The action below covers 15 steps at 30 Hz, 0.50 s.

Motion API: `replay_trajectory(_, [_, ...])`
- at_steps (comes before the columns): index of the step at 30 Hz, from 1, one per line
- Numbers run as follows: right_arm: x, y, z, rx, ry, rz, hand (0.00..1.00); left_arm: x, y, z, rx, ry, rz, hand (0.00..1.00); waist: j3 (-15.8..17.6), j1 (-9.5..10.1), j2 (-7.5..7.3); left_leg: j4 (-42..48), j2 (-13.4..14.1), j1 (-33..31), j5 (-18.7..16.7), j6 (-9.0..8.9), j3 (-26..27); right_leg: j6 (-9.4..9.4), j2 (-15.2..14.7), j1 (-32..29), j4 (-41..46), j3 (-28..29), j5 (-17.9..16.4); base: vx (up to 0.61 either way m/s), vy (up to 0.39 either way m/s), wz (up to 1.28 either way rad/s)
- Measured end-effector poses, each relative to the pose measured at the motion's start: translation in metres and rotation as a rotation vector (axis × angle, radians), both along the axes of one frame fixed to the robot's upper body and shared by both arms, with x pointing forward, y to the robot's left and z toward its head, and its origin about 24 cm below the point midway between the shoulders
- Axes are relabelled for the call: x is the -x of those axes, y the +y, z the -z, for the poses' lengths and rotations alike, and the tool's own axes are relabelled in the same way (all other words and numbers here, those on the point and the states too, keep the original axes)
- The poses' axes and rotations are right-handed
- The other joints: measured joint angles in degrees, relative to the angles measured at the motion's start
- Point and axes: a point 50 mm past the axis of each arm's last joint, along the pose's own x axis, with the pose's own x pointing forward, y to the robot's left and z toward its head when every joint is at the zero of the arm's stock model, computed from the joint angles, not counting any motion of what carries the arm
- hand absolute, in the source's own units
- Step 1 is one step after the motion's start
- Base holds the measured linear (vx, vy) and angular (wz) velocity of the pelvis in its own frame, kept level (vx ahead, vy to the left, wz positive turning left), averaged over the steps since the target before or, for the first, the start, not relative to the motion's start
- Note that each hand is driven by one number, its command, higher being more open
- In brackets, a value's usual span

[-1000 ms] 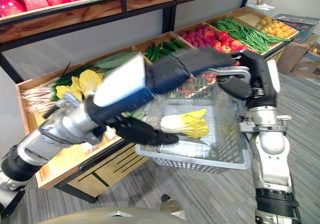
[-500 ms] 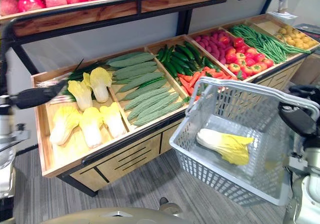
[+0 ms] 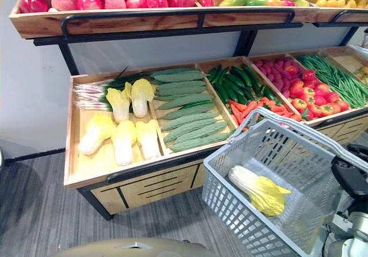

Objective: Pick vegetable in the basket

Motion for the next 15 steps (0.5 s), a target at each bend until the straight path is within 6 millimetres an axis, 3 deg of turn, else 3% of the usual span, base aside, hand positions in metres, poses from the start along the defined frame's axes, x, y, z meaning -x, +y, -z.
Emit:
replay_trajectory(1, [0.0, 0.0, 0.004, -0.013, 0.008, 0.005, 0.0, 0.008, -0.006, 0.01, 0.051, -0.007, -0.034, 1.0, 0.0, 0.0, 0.09, 0.0, 0.0, 0.0, 0.0, 0.0, -0.1, -0.22, 0.0, 0.0, 0.0, -0.1, -0.2, -0.04, 0.0, 0.06])
replay_trajectory(3, [0.001, 0.002, 0.024, -0.081, 0.055, 0.031, 0.0, 0.032, -0.036, 0.048, 0.257, -0.017, -0.131, 1.0, 0.0, 0.01, -0.1, -1.2, -0.3, 0.3, 0.5, 0.0, -0.4, -0.44, -0.2, 0.0, -0.1, -0.4, -0.4, -0.02, -0.01, 0.07])
replay_trajectory(6, [0.01, 0.008, 0.048, -0.168, 0.094, 0.098, 0.0, 0.048, -0.075, 0.077, 0.46, -0.005, -0.169, 1.0, 0.0, 0.15, -0.51, -2.8, -0.5, 0.8, 1.2, 0.14, -0.6, -0.65, -0.2, 0.0, -0.3, -0.8, -0.6, 0.01, -0.022, 0.08])
replay_trajectory(8, [0.02, 0.017, 0.072, -0.263, 0.125, 0.177, 0.0, 0.054, -0.113, 0.097, 0.634, 0.004, -0.161, 1.0, 0.0, 0.18, -0.82, -4.0, -0.5, 0.9, 2.0, -0.29, -1.0, -0.9, 0.0, -0.1, -0.3, -1.3, -0.8, 0.04, -0.028, 0.09])
replay_trajectory(11, [0.03, 0.023, 0.091, -0.333, 0.156, 0.255, 0.0, 0.047, -0.141, 0.112, 0.786, 0.02, -0.082, 1.0, 0.1, 0.41, -0.57, -5.1, -0.4, 1.2, 2.7, -0.14, -1.3, -0.84, 0.2, 0.0, -0.3, -1.8, -0.8, 0.05, -0.031, 0.06])
replay_trajectory(15, [0.04, 0.022, 0.105, -0.377, 0.197, 0.313, 0.0, 0.022, -0.149, 0.119, 0.862, 0.055, 0.15, 1.0, 0.6, 0.89, -0.13, -6.2, -0.2, 2.6, 3.2, 0.02, -1.2, -0.64, 0.5, 0.3, 1.4, -2.1, -2.1, 0.02, -0.009, 0.03])
